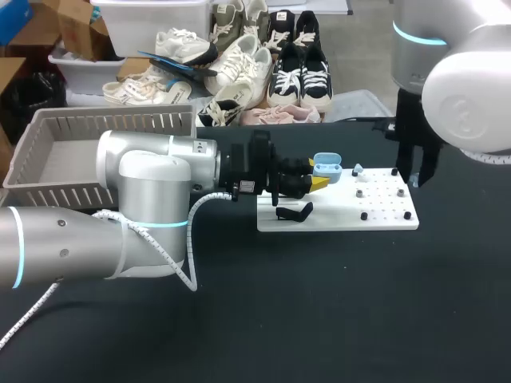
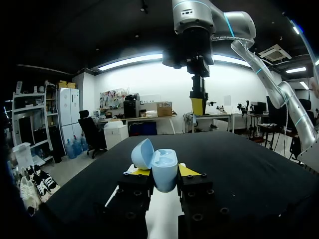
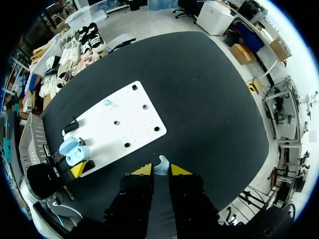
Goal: Pick up each earbud case from the left stands, insert the matching earbuds, close the lid, and place the case in the box.
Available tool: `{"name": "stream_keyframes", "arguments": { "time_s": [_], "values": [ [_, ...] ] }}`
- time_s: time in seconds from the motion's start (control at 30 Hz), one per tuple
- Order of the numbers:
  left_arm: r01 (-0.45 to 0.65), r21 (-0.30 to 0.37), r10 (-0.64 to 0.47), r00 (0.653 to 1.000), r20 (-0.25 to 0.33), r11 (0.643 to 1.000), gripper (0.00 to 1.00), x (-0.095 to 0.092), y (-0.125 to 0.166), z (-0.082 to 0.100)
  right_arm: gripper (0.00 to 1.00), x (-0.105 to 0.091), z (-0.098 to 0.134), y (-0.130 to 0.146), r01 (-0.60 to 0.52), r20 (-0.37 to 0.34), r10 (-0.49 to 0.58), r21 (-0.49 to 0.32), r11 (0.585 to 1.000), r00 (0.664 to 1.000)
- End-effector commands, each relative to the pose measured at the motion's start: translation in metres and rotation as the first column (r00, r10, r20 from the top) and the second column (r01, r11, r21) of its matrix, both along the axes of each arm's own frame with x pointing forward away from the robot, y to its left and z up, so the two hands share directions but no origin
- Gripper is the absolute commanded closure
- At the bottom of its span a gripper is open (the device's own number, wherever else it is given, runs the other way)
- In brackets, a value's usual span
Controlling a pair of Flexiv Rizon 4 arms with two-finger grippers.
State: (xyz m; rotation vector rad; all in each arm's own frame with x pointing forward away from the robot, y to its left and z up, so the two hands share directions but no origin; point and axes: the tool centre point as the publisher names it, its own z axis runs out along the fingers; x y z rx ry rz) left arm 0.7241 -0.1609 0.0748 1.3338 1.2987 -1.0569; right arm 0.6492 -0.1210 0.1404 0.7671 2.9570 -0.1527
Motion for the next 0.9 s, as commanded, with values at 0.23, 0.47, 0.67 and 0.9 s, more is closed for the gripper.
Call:
{"name": "stream_keyframes", "arguments": {
  "time_s": [0.23,0.47,0.67,0.9],
  "values": [
    [0.0,-0.003,0.0,1.0,0.001,1.0,1.0,0.0,0.001,-0.001,1.0,-0.001,0.0,0.0,0.002,0.002,-0.002,-0.002,1.0,1.0],
    [0.0,-0.003,0.0,1.0,0.001,1.0,1.0,0.0,0.001,-0.001,1.0,-0.001,0.0,0.0,0.002,0.002,-0.002,-0.002,1.0,1.0],
    [0.0,-0.003,0.0,1.0,0.001,1.0,1.0,0.0,0.001,-0.001,1.0,-0.001,0.0,0.0,0.002,0.002,-0.002,-0.002,1.0,1.0],
    [0.0,-0.003,0.0,1.0,0.001,1.0,1.0,0.0,0.001,-0.001,1.0,0.002,0.002,0.015,0.005,0.007,-0.005,0.002,1.0,1.0]
  ]
}}
